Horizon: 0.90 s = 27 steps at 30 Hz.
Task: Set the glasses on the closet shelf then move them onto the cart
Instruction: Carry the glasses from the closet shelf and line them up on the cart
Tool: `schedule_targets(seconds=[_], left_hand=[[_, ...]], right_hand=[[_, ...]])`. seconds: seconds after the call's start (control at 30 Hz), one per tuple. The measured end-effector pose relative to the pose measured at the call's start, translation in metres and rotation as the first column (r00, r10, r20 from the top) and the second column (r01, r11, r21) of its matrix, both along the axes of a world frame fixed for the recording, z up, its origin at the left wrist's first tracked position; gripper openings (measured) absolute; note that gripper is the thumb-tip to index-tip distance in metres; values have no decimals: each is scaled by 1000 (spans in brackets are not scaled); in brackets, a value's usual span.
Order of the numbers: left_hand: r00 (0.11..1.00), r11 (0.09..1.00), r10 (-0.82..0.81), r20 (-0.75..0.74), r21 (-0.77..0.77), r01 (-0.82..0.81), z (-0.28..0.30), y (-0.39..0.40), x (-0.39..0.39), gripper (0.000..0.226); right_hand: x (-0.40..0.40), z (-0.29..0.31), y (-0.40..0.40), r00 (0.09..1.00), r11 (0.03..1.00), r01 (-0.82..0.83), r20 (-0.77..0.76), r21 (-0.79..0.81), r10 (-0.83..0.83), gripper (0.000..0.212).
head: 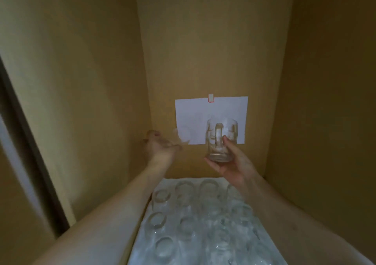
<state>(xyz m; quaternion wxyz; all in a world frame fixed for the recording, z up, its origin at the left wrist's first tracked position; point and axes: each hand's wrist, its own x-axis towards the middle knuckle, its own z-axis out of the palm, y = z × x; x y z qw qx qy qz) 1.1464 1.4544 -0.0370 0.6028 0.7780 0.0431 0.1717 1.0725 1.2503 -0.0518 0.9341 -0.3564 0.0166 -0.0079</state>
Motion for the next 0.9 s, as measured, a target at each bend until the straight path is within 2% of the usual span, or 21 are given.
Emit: schedule_targets(seconds=[0.13,0.17,0.2,0.3,0.37,0.43,0.53,0.57,0.63,0.7,0.77,0.9], left_hand=[[986,972,-152,-61,-189,138,12,-11,-29,121],[982,961,-180,-50,-224,165,15,-14,-37,123],[979,947,-199,-36,-262,183,19,-17,-46,118],[958,899,-285,-17,-350,262,31,-20,-78,83],[938,851,-347,12,-416,321,34,-19,-95,77],[911,805,-412,22,-460,375,33,-15,-108,75],[872,752,-489,-21,-517,409,23,-13,-133,100],[860,729,-510,-20,-541,419,18,-13,-142,102],[830,674,-557,-4,-586,449,10,-13,-160,92],[793,629,-609,-11,-615,474,4,-15,-177,93],[763,629,-647,-20,-580,518,-2,-16,-192,101],[747,654,-664,-1,-485,581,-6,-28,-217,87]], right_hand=[[-38,15,-1,998,995,56,8,-82,-55,49],[-46,18,0,997,990,74,7,-122,-74,52],[-57,23,1,996,983,91,3,-159,-91,54],[-82,28,5,994,978,111,-1,-179,-113,60],[-99,29,7,993,976,117,15,-183,-116,61],[-118,28,11,993,975,119,31,-185,-115,61],[-146,22,16,992,973,129,25,-193,-127,64],[-154,19,17,991,970,137,24,-199,-135,65],[-172,11,18,989,964,150,29,-220,-147,66],[-189,5,18,987,957,159,25,-245,-158,63],[-203,0,19,984,953,174,17,-248,-175,57],[-228,-8,11,983,972,184,-1,-144,-186,57]])
